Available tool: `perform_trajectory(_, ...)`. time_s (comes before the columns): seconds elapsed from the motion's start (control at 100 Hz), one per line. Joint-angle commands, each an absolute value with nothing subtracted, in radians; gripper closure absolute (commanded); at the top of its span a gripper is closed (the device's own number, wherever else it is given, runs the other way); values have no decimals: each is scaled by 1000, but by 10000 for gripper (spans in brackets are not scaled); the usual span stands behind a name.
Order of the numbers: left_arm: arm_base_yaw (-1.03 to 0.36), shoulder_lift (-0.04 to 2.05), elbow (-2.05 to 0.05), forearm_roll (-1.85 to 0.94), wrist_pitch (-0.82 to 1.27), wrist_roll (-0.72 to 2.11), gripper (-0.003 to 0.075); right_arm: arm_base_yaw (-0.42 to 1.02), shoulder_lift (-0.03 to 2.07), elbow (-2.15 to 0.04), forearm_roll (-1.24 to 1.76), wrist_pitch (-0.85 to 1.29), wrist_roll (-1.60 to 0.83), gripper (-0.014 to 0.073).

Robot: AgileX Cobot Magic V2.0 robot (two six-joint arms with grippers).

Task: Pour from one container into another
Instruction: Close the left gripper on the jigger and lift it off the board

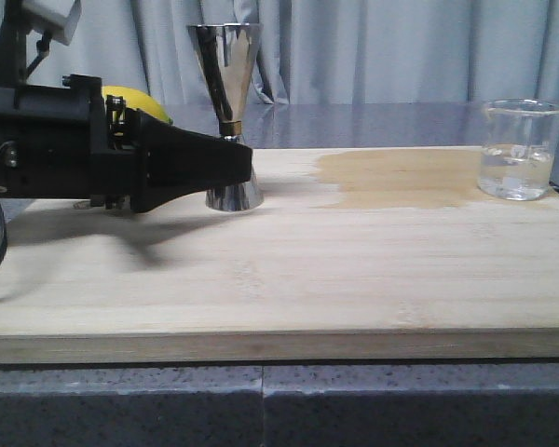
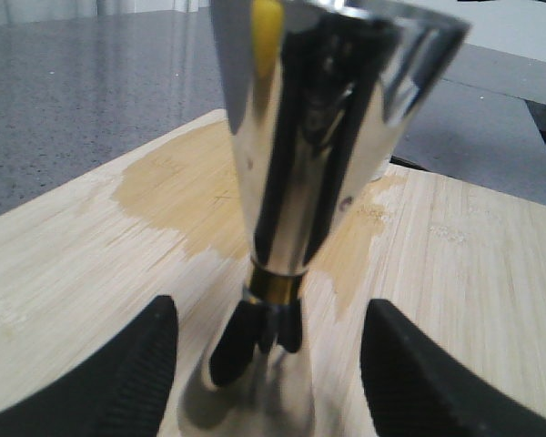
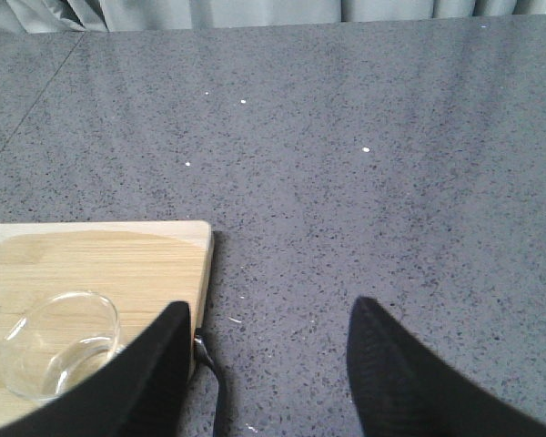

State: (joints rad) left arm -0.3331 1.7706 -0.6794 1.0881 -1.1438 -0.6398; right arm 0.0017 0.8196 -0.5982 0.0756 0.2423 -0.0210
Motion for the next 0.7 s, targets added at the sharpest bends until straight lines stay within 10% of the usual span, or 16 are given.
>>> perform_trajectory(0.0, -342, 1737, -714, 1039, -1261, -649, 304, 5, 818, -627, 67, 160, -26, 239)
perform_trajectory(0.69, -379, 1772, -768, 1012, -1258, -649, 304, 5, 818, -627, 67, 144, -26, 239)
